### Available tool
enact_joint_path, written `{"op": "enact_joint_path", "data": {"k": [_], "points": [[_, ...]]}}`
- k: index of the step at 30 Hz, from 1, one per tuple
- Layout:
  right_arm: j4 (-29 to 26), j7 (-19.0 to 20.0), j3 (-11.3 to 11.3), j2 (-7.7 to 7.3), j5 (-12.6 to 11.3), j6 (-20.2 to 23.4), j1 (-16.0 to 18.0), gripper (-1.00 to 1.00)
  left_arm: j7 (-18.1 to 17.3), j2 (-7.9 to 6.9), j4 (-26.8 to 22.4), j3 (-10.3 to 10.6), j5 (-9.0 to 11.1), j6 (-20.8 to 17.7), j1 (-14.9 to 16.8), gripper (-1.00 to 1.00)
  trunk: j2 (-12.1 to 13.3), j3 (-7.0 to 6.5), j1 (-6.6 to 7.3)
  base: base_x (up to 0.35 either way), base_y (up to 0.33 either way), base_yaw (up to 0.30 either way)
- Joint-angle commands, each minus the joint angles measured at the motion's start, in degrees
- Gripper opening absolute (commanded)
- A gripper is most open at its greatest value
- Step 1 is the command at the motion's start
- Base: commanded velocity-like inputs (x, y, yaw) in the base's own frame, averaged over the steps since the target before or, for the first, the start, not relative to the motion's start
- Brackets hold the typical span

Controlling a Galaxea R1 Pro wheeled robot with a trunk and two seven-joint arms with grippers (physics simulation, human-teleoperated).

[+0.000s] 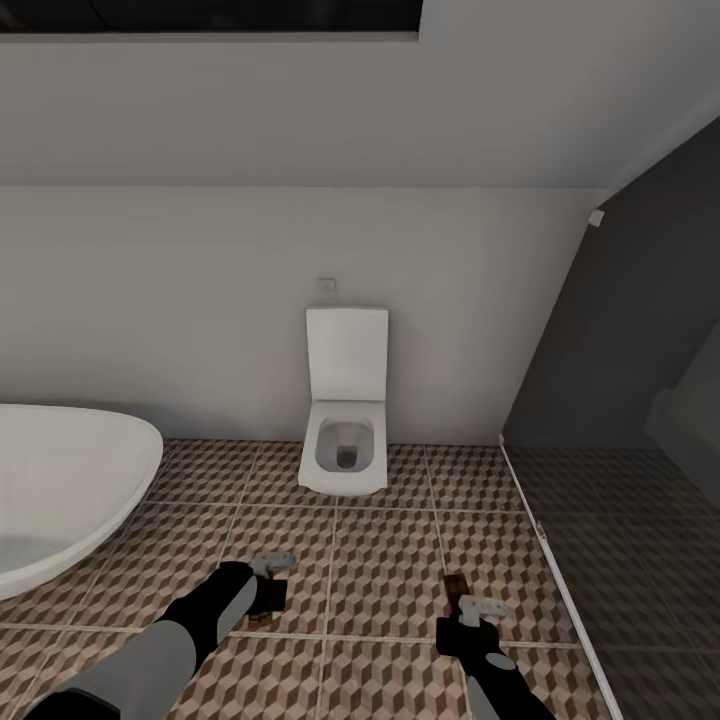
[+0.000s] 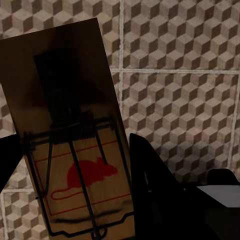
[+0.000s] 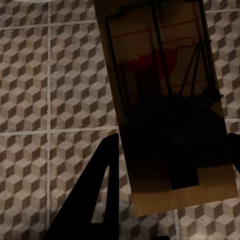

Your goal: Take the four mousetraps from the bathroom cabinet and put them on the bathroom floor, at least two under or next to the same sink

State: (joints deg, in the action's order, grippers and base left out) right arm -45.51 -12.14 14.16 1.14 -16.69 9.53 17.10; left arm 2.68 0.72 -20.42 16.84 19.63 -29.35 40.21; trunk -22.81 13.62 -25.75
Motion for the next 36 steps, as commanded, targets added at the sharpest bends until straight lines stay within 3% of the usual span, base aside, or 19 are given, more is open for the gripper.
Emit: {"op": "enact_joint_path", "data": {"k": [1, 14, 24, 36], "points": [[-0.11, -0.42, 0.27, -0.02, -0.54, 0.21, 0.04, -1.0, 0.1, -0.04, -0.11, 0.39, 0.32, -0.29, 0.04, -1.0, -0.11, 0.11, -0.03, 0.0, 0.0, 0.0], [-0.11, -0.27, 0.34, 0.16, -0.62, 0.14, 0.04, -1.0, 0.13, 0.01, -0.19, 0.3, 0.32, -0.47, 0.04, -1.0, -0.11, 0.11, -0.03, 0.0, 0.0, 0.0], [-1.03, -0.48, 0.34, 0.27, -0.7, 0.22, 0.04, -1.0, 0.13, 0.07, -0.15, 0.3, 0.32, -0.5, 0.03, -1.0, -4.12, 1.98, -2.23, 0.0, 0.0, 0.0], [-1.34, -0.51, 0.13, -0.33, -0.5, 0.16, 0.04, -1.0, 0.13, 0.15, -0.06, 0.38, 0.32, -0.48, 0.05, -1.0, -8.94, 5.15, -4.86, 0.0, 0.0, 0.0]]}}
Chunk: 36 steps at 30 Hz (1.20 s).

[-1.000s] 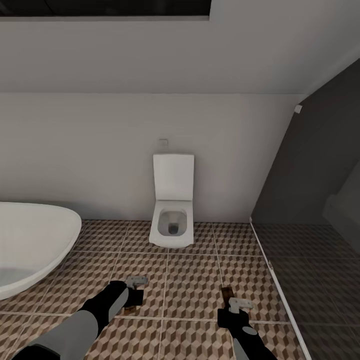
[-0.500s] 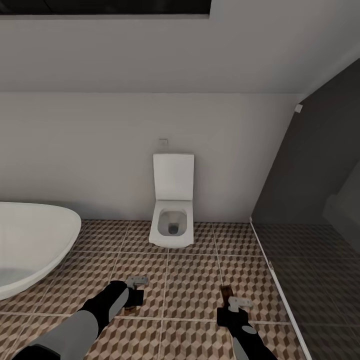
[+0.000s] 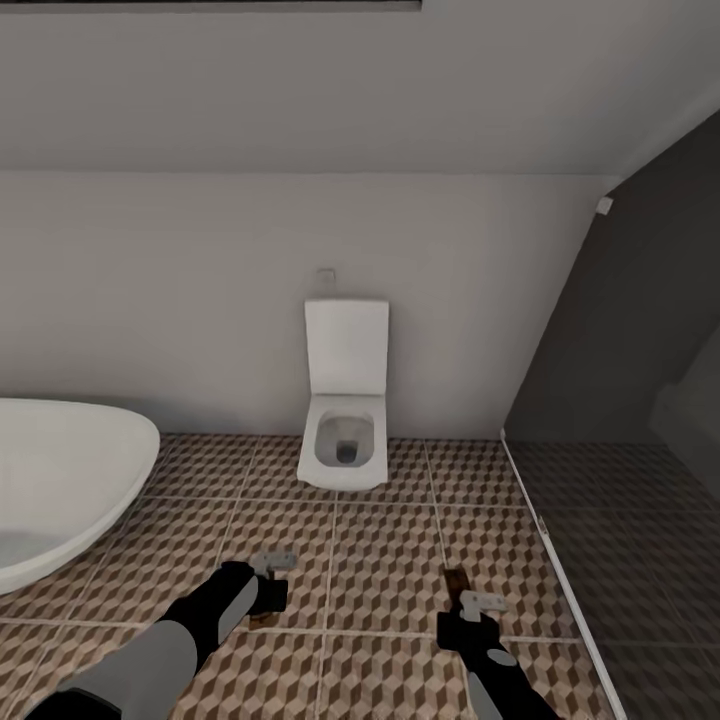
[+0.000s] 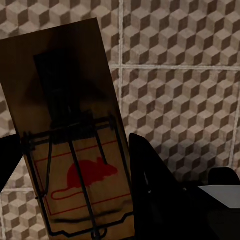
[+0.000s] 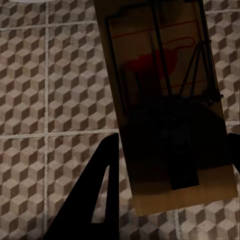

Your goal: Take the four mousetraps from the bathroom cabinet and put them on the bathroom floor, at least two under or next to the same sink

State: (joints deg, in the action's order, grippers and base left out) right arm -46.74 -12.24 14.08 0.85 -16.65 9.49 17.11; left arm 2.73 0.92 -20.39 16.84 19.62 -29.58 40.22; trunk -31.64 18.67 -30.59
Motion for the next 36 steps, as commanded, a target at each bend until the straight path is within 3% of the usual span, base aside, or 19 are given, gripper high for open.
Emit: {"op": "enact_joint_path", "data": {"k": [1, 7, 14, 20, 25, 31, 36], "points": [[-0.16, -0.41, 0.27, -0.15, -0.47, 0.19, 0.03, -1.0, 0.08, -0.04, -0.09, 0.39, 0.33, -0.24, 0.03, -1.0, -0.5, 0.36, -0.24, 0.0, 0.0, 0.0], [-0.17, -0.32, 0.4, -0.22, 0.29, 0.18, 0.03, -1.0, 0.08, -0.04, -0.01, 0.39, 0.33, -0.25, 0.03, -1.0, -2.91, 1.76, -1.56, 0.0, 0.0, 0.0], [-0.11, -0.39, 0.22, -0.23, 3.27, 1.13, 0.03, -1.0, 0.08, 0.5, 0.14, 0.39, 0.33, -0.22, 0.04, -1.0, -5.72, 3.05, -3.1, 0.0, 0.0, 0.0], [-0.11, -0.38, 0.17, -0.3, 3.53, 3.97, 0.17, -1.0, -0.05, 0.66, 1.85, 0.43, 0.33, -0.12, 0.01, -1.0, -8.12, 4.13, -4.41, 0.0, 0.0, 0.0], [0.19, -0.13, 0.16, -0.39, 3.47, 6.59, 2.14, -1.0, -0.08, 1.66, 3.19, 0.47, 0.33, 0.02, -0.01, -1.0, -10.13, 5.03, -5.51, 0.0, 0.0, 0.0], [0.5, 0.08, 0.15, -0.63, 3.32, 8.45, 3.86, -1.0, -0.02, 1.87, 3.57, 0.48, 0.29, 0.06, 0.02, -1.0, -12.54, 6.11, -6.83, 0.0, 0.0, 0.0], [0.71, 2.47, 0.14, -0.68, 3.35, 10.74, 5.09, -1.0, -0.01, 1.78, 4.32, 0.48, 0.25, 0.16, -0.03, -1.0, -14.54, 7.0, -7.93, 0.0, 0.0, 0.0]]}}
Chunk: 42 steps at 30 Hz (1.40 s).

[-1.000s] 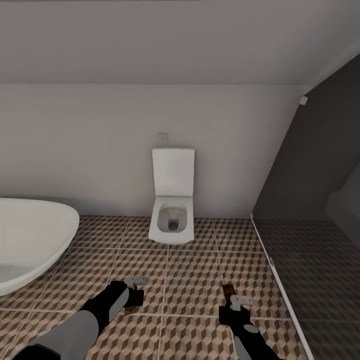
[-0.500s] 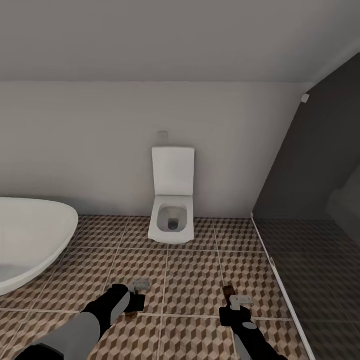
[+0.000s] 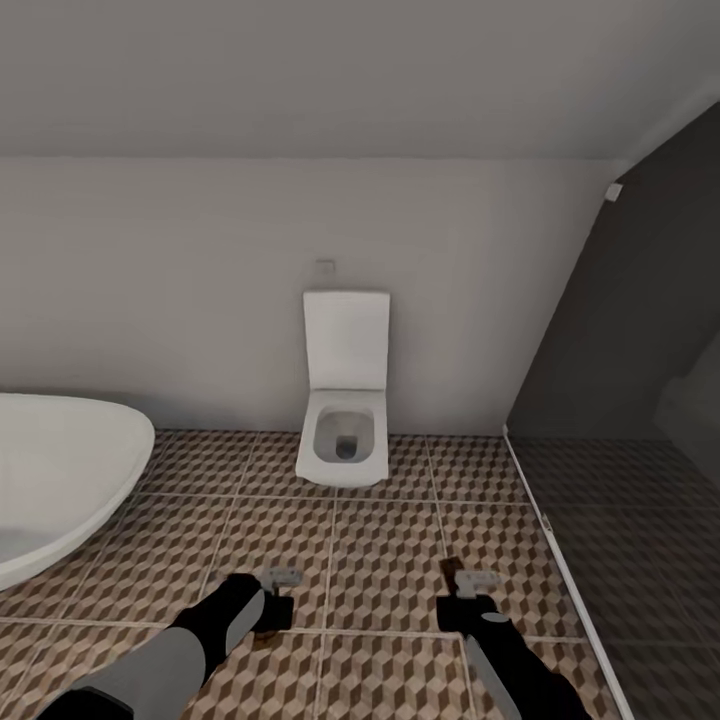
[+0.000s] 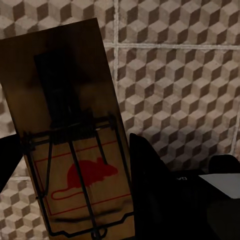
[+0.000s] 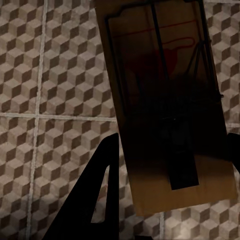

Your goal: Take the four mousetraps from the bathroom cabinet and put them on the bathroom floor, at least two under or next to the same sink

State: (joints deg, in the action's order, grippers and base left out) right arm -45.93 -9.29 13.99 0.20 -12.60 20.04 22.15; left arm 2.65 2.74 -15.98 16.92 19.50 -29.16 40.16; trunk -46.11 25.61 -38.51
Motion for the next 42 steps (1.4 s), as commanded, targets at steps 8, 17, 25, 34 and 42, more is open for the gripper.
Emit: {"op": "enact_joint_path", "data": {"k": [8, 17, 25, 34, 42], "points": [[0.56, 3.96, 0.16, -2.04, -0.75, 1.3, 0.67, -1.0, 0.16, -1.14, 0.03, 0.4, 0.19, -0.13, 0.05, -1.0, -3.28, 1.51, -1.77, 0.0, 0.0, 0.0], [0.67, 5.63, 0.16, -2.31, -0.76, 1.32, 0.7, -1.0, 0.16, -2.33, -0.09, 0.32, 0.18, -0.11, 0.04, -1.0, -6.89, 3.12, -3.75, 0.0, 0.0, 0.0], [0.74, 5.84, 0.16, -2.38, -0.76, 1.4, 0.7, -1.0, 0.16, -3.42, -0.17, 0.24, 0.18, -0.11, 0.05, -1.0, -10.09, 4.56, -5.5, 0.0, 0.0, 0.0], [0.76, 8.81, 0.16, -2.55, -0.76, 3.17, 0.7, -1.0, 0.16, -3.7, -0.19, 0.22, 0.18, -0.11, 0.03, -1.0, -11.3, 5.1, -6.16, 0.0, 0.0, 0.0], [0.76, 9.68, 0.16, -2.58, -0.76, 3.99, 0.7, -1.0, 0.1, -3.63, -0.2, 0.22, 0.2, -0.11, 0.02, -1.0, -14.51, 6.53, -7.92, 0.0, 0.0, 0.0]]}}
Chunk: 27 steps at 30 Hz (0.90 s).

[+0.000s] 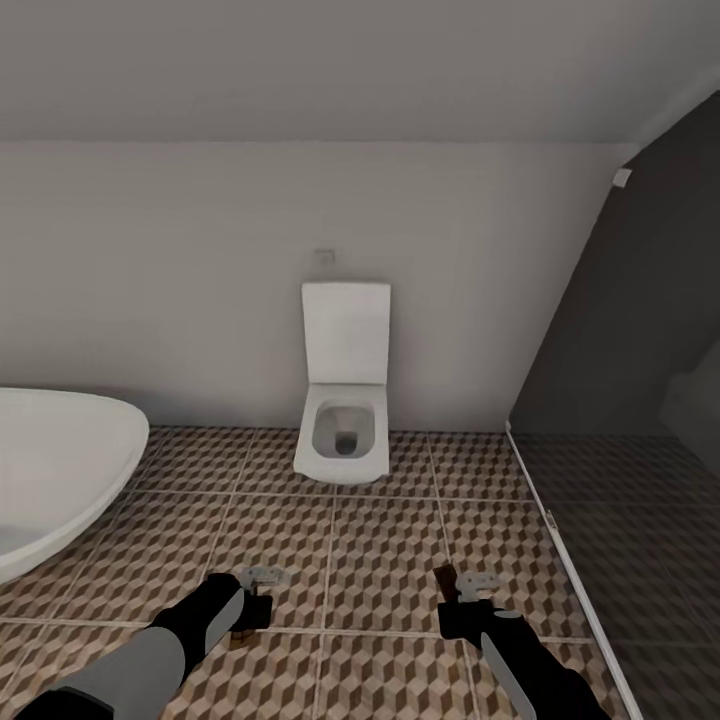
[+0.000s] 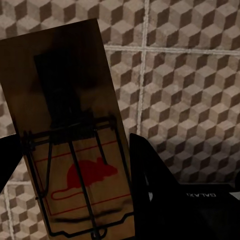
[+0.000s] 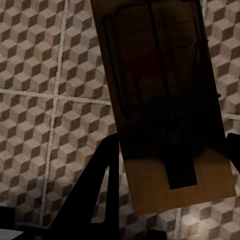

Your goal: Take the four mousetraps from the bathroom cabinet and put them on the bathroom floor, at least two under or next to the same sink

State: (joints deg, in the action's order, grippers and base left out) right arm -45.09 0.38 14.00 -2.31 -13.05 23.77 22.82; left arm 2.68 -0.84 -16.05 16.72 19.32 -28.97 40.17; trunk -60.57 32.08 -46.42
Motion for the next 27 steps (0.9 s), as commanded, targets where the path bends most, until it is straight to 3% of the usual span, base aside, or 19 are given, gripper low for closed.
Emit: {"op": "enact_joint_path", "data": {"k": [1, 7, 15, 27], "points": [[-0.09, 0.03, 0.15, -0.06, -0.31, 0.28, 0.03, -1.0, 0.06, -0.05, -0.13, 0.42, 0.39, -0.3, 0.04, -1.0, -0.45, 0.24, -0.23, 0.0, 0.0, 0.0], [-0.14, 0.28, 0.15, -0.06, -0.52, 0.12, 0.03, -1.0, 0.06, -0.04, -0.12, 0.42, 0.37, -0.3, 0.04, -1.0, -2.86, 1.31, -1.55, 0.0, 0.0, 0.0], [-0.49, 5.57, 0.07, -0.2, -0.52, -5.07, 0.03, -1.0, 0.05, -0.04, -0.15, 0.42, 0.37, -0.3, 0.04, -1.0, -6.07, 2.75, -3.3, 0.0, 0.0, 0.0], [-0.53, 6.03, 0.07, -0.19, -0.4, -5.55, 0.03, -1.0, 0.05, 0.04, -0.21, 0.42, 0.36, -0.3, 0.04, -1.0, -10.88, 5.54, -5.94, 0.0, 0.0, 0.0]]}}
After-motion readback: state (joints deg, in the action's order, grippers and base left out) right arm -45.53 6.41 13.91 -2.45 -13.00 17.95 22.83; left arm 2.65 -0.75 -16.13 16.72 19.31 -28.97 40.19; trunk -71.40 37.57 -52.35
